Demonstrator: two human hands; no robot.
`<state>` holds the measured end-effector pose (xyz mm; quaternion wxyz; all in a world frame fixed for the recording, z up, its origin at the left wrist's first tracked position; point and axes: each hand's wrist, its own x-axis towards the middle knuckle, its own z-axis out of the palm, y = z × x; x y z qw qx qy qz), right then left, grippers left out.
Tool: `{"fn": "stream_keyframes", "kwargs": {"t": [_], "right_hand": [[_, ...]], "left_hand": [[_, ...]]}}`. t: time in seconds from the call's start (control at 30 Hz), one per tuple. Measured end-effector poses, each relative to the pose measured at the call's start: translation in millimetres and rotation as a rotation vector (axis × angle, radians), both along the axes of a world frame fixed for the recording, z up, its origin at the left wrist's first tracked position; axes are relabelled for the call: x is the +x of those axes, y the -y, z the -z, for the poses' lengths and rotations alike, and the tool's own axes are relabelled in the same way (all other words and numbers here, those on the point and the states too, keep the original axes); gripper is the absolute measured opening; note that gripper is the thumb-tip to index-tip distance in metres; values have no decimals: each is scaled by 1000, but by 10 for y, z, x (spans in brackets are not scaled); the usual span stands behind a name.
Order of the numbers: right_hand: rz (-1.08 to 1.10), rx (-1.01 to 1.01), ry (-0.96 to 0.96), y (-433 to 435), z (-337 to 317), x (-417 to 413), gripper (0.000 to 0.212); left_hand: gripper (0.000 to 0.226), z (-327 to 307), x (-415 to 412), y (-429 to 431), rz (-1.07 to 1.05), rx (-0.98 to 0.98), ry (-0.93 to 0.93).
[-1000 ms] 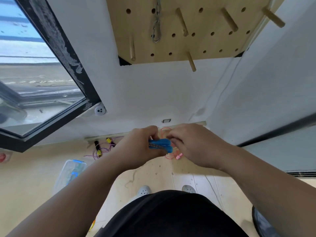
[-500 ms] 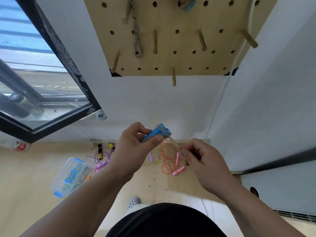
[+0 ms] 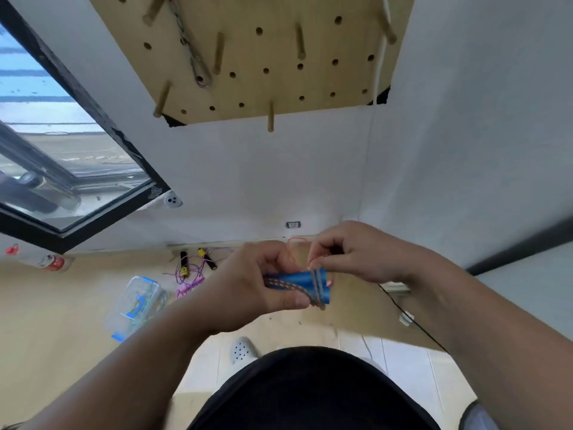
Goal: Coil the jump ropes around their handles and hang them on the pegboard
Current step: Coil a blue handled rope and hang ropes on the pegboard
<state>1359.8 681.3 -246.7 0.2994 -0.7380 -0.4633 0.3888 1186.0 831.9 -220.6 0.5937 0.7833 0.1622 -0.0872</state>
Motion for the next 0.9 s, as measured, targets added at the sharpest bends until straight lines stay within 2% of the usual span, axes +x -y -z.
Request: {"fn": "stream_keyframes", "kwargs": {"t": [0.1,0.27,0.37,0.53,0.67,0.77,0.83,0.9], "right_hand": [[-46,4,92,-34,-109,82,12],[-45,-5,217,-74,-149,-116,9],[117,55,286,-46,-149,-251,11],[364,231,261,146,-149,-398,17],[501,351,59,368,-61,-475,17],[583,418,-84,437,13,-532,31],[642,422,-145,460,66,-541,33],[659,382,-213,489,121,-534,27]], "left_hand": [[35,-9,33,39,48,271,-62],[32,-8,111,63,198,577,-131],[35,57,150,72,76,676,-85],[33,65,212,151,-274,498,42],[31,7,276,159,-502,152,63],[30,10,311,243,-575,-54,44],[33,42,350,268,-649,-201,29],[34,17,385,243,-710,-347,33]]}}
